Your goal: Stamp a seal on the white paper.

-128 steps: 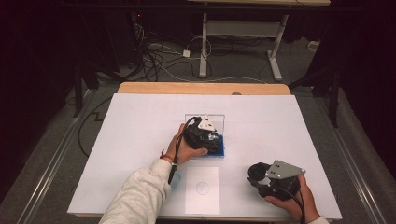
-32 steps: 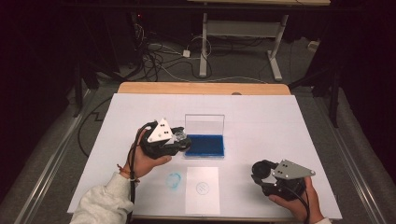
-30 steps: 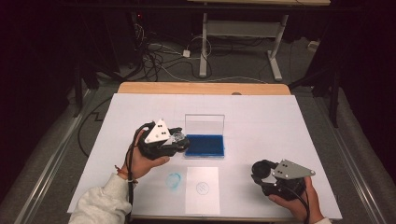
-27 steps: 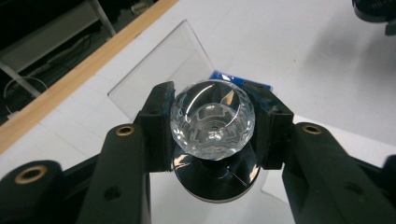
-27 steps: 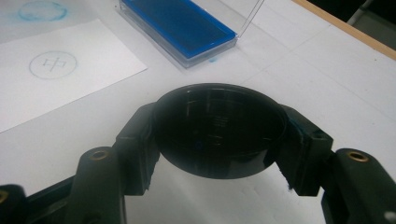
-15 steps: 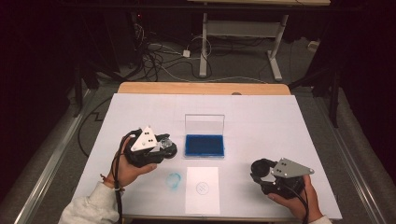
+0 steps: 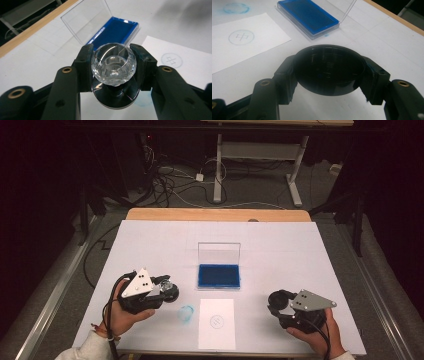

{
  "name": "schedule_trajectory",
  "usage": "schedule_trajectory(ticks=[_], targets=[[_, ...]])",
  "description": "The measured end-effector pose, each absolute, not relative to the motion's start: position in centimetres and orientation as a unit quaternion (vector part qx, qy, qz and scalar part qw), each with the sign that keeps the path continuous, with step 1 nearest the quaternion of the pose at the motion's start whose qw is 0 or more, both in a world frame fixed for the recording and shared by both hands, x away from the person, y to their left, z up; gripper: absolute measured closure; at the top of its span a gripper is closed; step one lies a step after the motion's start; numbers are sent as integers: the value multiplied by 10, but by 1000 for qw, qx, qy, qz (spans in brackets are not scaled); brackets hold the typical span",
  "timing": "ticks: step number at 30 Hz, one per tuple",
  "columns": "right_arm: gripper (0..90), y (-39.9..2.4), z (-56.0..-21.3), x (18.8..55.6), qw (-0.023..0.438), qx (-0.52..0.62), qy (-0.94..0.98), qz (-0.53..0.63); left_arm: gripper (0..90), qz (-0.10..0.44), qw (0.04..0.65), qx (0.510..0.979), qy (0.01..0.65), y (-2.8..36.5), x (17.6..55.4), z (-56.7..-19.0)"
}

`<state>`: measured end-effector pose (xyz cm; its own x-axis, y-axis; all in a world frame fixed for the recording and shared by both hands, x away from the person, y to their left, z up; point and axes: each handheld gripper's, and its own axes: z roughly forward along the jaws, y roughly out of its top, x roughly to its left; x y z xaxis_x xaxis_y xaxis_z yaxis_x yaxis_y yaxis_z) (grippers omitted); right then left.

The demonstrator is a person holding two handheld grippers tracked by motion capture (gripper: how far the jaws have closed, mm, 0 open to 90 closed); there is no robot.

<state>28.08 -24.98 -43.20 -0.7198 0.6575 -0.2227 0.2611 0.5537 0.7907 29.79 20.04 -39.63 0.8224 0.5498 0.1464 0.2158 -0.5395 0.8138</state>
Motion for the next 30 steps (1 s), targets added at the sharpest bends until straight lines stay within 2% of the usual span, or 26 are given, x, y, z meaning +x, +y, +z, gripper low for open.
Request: schedule_trajectory(ticks=[11,30], targets=[[381,-247,-433,279,255,268,847,382,551,186,437,853,216,189,288,-400],[380,-246,-438,281,248,269,851,376,551,125,424,885,146,120,291,-421]])
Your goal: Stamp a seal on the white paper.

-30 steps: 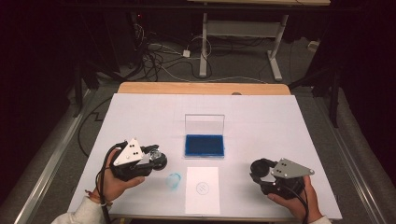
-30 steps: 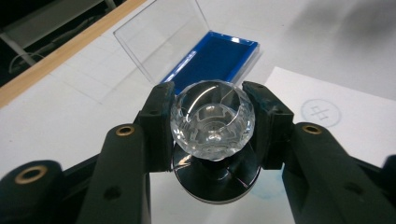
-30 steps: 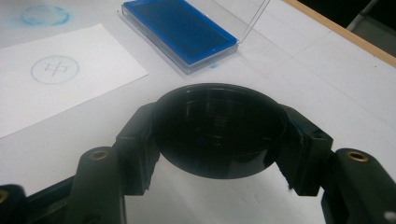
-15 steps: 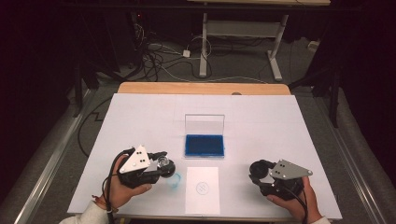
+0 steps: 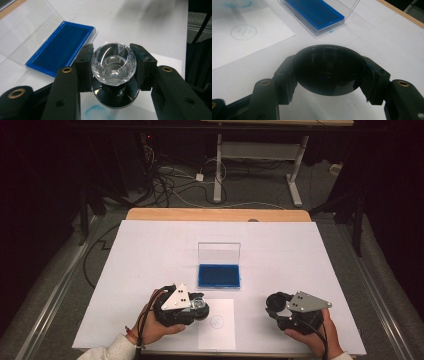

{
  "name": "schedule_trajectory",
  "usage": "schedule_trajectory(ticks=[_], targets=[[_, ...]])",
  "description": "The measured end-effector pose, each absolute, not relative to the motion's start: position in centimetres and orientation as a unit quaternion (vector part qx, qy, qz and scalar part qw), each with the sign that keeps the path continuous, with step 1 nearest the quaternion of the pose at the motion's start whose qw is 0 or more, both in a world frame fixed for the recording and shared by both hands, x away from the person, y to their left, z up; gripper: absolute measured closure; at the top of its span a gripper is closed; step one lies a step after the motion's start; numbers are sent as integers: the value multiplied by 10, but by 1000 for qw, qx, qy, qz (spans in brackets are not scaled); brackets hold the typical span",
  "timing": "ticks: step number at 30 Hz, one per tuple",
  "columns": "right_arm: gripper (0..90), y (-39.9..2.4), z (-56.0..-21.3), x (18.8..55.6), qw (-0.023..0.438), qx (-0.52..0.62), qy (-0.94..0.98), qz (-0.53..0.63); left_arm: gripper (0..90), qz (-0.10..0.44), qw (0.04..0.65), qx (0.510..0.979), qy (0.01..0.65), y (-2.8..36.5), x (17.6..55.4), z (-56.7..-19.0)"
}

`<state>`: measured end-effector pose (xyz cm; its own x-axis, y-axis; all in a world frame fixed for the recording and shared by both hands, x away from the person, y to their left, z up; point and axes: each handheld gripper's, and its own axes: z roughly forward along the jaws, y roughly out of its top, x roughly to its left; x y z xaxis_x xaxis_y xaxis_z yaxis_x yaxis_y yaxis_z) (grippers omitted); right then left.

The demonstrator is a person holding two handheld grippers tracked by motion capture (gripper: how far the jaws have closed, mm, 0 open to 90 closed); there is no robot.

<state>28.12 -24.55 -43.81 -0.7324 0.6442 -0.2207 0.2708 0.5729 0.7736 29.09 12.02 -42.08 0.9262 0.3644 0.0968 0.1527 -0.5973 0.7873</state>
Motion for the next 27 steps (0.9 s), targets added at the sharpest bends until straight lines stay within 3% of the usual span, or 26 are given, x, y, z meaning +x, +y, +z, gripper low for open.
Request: schedule_trajectory(ticks=[13,27], targets=[[380,-245,-439,281,247,268,854,371,551,91,410,901,108,87,296,-433],[380,-245,-440,281,247,266,857,366,550,89,400,907,95,75,299,-444]])
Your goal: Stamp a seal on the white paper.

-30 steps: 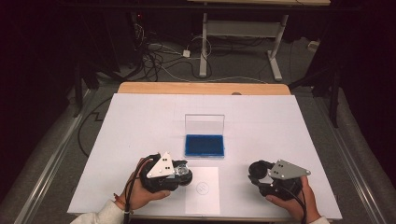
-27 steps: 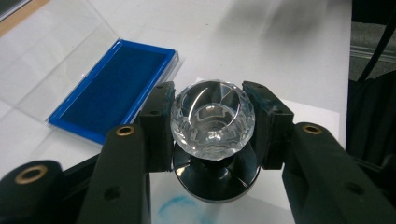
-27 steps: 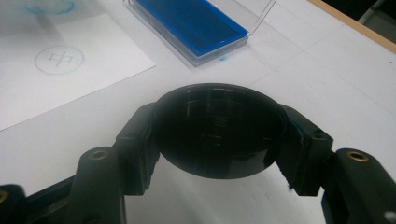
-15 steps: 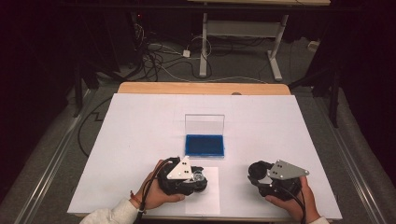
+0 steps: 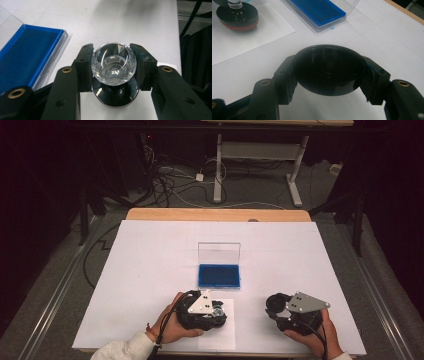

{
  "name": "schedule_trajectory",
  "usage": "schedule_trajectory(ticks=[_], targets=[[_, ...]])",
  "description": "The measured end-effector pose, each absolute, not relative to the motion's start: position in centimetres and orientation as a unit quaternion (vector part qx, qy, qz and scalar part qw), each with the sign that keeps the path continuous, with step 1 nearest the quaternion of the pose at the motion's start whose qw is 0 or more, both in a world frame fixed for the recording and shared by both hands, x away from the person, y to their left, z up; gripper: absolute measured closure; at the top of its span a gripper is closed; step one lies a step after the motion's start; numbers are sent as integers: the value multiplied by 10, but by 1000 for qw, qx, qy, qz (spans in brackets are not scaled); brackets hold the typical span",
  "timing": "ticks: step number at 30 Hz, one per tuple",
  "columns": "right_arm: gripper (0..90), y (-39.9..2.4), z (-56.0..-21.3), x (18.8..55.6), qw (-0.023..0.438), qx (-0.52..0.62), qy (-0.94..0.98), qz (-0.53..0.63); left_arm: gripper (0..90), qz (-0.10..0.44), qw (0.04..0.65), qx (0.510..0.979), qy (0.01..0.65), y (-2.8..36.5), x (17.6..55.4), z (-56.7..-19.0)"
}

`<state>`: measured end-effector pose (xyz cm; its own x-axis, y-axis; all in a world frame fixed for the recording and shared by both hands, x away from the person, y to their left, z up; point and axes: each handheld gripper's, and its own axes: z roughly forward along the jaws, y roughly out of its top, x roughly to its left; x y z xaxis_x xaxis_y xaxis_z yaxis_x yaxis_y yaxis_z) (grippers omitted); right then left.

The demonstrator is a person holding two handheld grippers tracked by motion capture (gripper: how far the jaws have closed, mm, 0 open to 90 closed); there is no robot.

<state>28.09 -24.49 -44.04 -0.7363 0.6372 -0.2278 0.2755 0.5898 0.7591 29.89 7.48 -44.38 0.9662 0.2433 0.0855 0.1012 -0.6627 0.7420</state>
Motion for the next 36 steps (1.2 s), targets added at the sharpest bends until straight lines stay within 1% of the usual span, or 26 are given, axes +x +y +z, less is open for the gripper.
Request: schedule_trajectory(ticks=[15,28,36], targets=[[379,-244,-441,281,245,266,858,365,550,95,375,918,86,73,296,-452],[379,-244,-440,280,246,263,859,365,551,87,372,919,94,72,297,-452],[379,-243,-440,279,247,262,858,366,550,92,369,920,94,71,296,-452]])
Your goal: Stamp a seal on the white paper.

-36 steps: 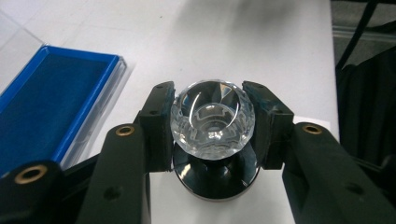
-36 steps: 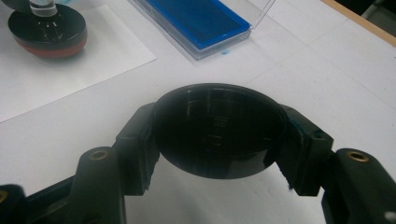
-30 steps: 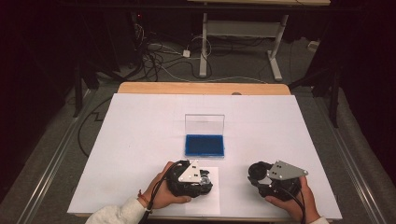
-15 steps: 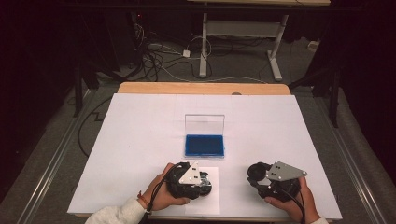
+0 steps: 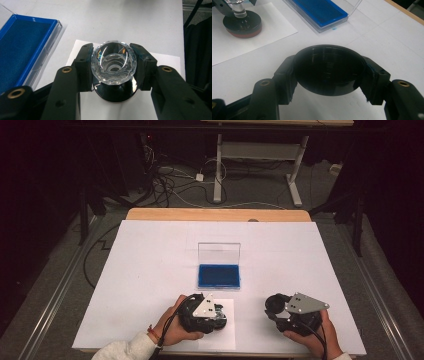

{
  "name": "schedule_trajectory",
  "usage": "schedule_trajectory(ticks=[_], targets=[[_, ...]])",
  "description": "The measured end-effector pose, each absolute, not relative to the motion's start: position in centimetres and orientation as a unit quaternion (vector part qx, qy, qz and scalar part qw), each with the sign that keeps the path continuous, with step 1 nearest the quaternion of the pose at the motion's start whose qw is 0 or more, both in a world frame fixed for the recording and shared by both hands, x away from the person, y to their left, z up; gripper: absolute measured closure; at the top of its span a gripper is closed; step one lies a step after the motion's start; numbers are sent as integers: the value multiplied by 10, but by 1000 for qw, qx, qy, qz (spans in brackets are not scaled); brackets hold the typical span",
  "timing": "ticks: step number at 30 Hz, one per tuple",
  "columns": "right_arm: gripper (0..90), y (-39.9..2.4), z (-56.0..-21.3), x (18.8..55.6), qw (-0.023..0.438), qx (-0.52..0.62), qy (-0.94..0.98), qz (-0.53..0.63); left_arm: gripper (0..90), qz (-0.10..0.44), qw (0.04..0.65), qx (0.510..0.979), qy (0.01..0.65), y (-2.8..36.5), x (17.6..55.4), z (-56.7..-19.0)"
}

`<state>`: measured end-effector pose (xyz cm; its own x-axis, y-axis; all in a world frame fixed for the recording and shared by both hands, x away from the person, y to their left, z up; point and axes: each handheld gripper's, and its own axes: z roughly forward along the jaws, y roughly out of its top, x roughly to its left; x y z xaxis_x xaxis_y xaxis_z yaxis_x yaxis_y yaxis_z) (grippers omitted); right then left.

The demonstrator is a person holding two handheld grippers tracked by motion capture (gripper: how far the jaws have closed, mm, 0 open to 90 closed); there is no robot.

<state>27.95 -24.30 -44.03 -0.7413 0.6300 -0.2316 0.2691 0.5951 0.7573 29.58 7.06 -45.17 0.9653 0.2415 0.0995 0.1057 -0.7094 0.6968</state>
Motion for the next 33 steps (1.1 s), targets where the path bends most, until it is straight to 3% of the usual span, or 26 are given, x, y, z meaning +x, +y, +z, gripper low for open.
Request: schedule_trajectory(ticks=[33], targets=[[379,-245,-439,279,248,263,856,370,550,85,372,919,99,72,297,-452]])
